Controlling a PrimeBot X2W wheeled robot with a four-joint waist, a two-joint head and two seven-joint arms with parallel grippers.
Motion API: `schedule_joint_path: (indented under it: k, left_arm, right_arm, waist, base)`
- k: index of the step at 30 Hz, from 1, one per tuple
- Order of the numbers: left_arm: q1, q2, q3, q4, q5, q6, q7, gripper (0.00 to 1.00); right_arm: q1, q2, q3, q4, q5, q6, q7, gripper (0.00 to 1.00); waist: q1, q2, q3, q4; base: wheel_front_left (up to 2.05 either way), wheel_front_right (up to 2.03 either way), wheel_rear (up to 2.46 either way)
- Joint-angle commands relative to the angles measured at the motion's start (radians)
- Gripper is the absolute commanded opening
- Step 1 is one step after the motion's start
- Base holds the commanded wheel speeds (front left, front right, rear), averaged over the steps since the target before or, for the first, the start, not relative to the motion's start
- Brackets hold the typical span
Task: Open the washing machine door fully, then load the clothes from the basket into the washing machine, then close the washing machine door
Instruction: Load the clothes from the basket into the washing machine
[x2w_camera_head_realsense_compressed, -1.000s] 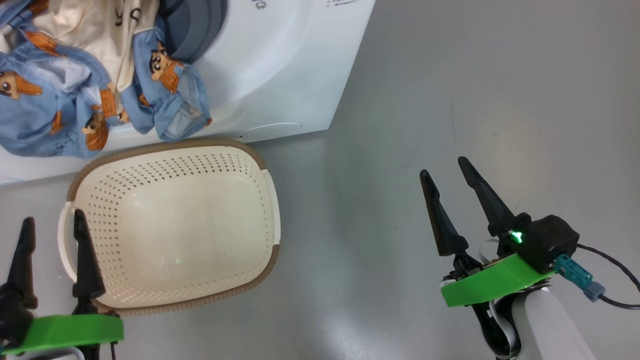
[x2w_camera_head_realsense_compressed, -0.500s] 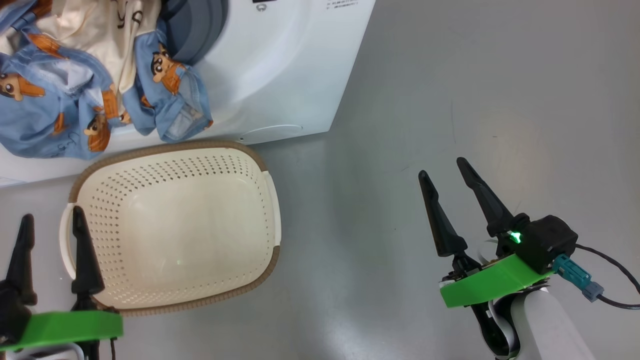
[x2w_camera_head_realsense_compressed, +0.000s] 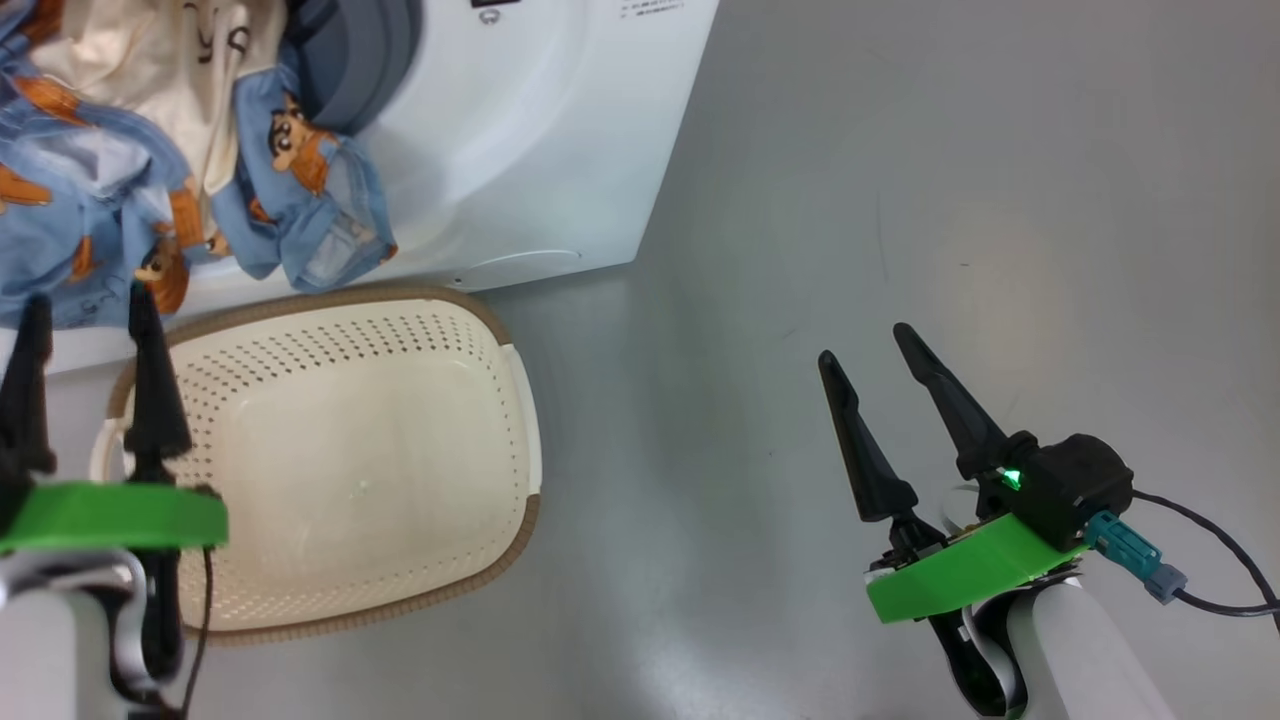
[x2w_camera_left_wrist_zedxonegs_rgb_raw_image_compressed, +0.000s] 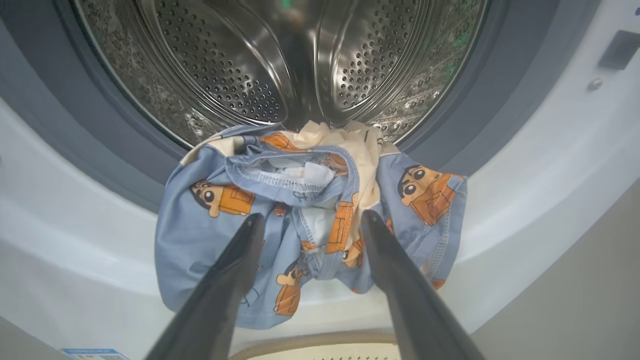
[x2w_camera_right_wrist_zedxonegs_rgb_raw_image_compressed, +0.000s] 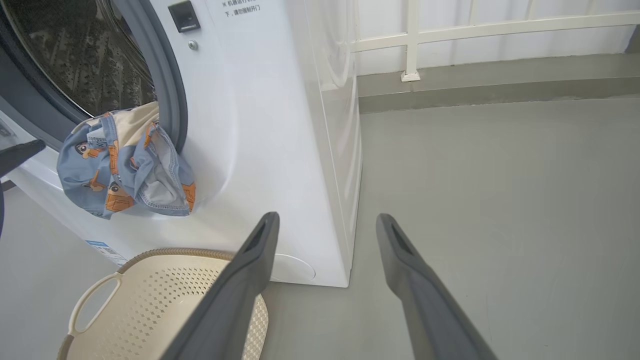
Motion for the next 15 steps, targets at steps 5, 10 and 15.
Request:
schedule_joint_path:
  k: [5,10,15]
  left_arm:
    - [-0.104,0.045,0.033,0.054,-0.025,-0.017,-0.008,1.0]
    - [-0.168,0.045,0.022,0.132,-0.048,-0.037,-0.008,1.0]
    - [-0.216,0.036,0.008,0.213,-0.075,-0.061,-0.012,1.0]
  right_arm:
    - [-0.001,0.005,0.024,-0.015,0.007,0.002,-0.005,1.0]
    - [0.001,0.005,0.019,-0.017,0.007,0.002,-0.005,1.0]
    - [-0.003,0.005,0.018,-0.02,0.01,0.002,-0.005,1.0]
  waist:
    - [0.0,0.0,0.016,-0.021]
    - [0.0,0.0,0.034,-0.031]
    - [0.0,0.0,0.05,-0.037]
  base:
    - [0.0,0.0,0.0]
    - [0.0,0.0,0.0]
    - [0.0,0.0,0.0]
